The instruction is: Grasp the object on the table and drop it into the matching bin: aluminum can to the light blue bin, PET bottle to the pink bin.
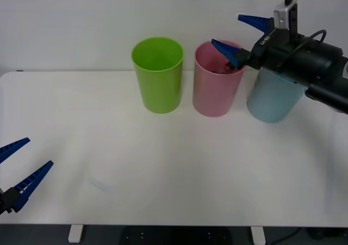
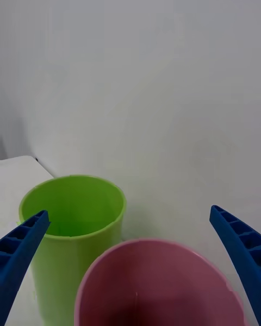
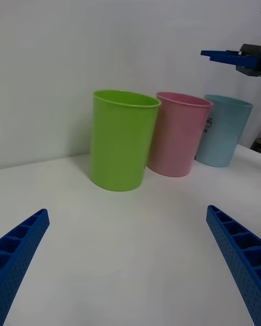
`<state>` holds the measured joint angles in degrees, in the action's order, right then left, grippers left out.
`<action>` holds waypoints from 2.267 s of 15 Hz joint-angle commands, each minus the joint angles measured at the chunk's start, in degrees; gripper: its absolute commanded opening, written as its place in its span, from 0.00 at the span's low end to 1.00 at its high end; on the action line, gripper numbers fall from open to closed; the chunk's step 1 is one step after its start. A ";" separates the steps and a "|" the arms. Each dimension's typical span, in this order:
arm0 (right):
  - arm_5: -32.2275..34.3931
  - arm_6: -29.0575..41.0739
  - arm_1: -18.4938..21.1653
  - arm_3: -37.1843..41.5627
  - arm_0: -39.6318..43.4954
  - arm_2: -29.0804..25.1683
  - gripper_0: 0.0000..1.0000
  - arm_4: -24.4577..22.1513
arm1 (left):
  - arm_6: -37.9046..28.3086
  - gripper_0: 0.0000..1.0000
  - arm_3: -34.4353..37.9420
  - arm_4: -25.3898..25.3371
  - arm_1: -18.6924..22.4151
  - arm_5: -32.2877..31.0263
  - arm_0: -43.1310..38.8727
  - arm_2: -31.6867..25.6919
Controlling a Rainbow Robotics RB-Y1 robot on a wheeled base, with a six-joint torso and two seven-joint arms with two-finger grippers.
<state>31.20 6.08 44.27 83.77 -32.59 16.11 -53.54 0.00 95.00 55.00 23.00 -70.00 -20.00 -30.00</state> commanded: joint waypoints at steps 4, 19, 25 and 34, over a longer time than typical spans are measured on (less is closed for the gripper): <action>0.36 -0.98 1.52 8.16 9.03 -4.07 1.00 0.01 | 0.00 1.00 0.00 0.00 0.00 0.00 0.00 0.00; 13.89 -16.28 1.61 15.98 31.00 -18.14 1.00 -0.16 | 0.00 1.00 0.00 0.00 0.00 0.00 0.00 0.00; 21.63 -17.59 0.47 15.89 38.39 -23.32 1.00 -0.16 | 0.00 1.00 0.00 0.00 0.00 0.00 0.00 0.00; 27.25 -17.15 -5.95 15.98 45.68 -28.42 1.00 -2.01 | 0.00 1.00 0.00 0.00 0.00 0.00 0.00 0.00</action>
<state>58.14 -11.00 39.20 99.76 12.53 -11.79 -54.75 0.00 95.00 55.00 23.00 -70.00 -20.00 -30.00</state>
